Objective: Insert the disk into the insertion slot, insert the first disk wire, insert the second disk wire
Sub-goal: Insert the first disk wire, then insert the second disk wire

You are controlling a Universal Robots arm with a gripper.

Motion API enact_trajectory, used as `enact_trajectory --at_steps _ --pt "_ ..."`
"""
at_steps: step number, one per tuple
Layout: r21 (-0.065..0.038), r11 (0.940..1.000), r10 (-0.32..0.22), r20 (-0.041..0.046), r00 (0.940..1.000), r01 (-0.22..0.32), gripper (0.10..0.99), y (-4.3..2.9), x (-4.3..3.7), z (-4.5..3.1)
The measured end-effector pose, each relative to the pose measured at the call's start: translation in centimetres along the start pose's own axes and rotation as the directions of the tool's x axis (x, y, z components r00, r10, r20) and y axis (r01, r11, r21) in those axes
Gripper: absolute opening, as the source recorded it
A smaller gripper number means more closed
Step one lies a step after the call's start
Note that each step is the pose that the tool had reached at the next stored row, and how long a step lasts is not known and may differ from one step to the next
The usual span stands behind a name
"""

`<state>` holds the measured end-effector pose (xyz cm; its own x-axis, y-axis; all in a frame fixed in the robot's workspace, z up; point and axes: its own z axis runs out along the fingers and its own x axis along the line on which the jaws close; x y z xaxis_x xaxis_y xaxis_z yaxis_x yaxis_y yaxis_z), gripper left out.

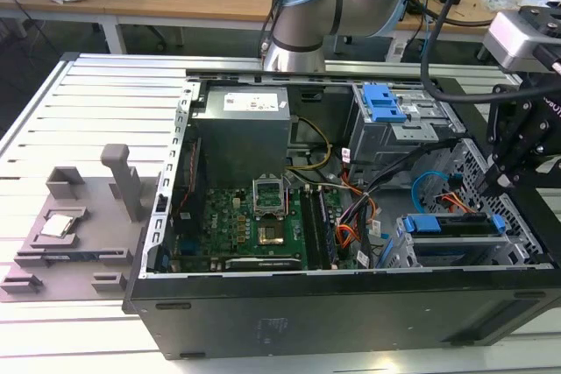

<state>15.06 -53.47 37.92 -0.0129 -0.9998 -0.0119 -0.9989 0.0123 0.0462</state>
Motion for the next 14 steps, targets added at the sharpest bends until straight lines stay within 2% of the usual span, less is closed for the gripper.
enact_trajectory --at_steps 12,13,14 --pt "0.000 1.0000 0.000 -0.0001 1.0000 0.000 0.114 0.00 0.00 -0.08" --pt "0.000 1.0000 0.000 -0.0001 1.0000 0.000 0.235 0.00 0.00 -0.09" --pt "0.000 1.0000 0.000 0.0000 1.0000 0.000 0.235 0.00 0.00 -0.09"
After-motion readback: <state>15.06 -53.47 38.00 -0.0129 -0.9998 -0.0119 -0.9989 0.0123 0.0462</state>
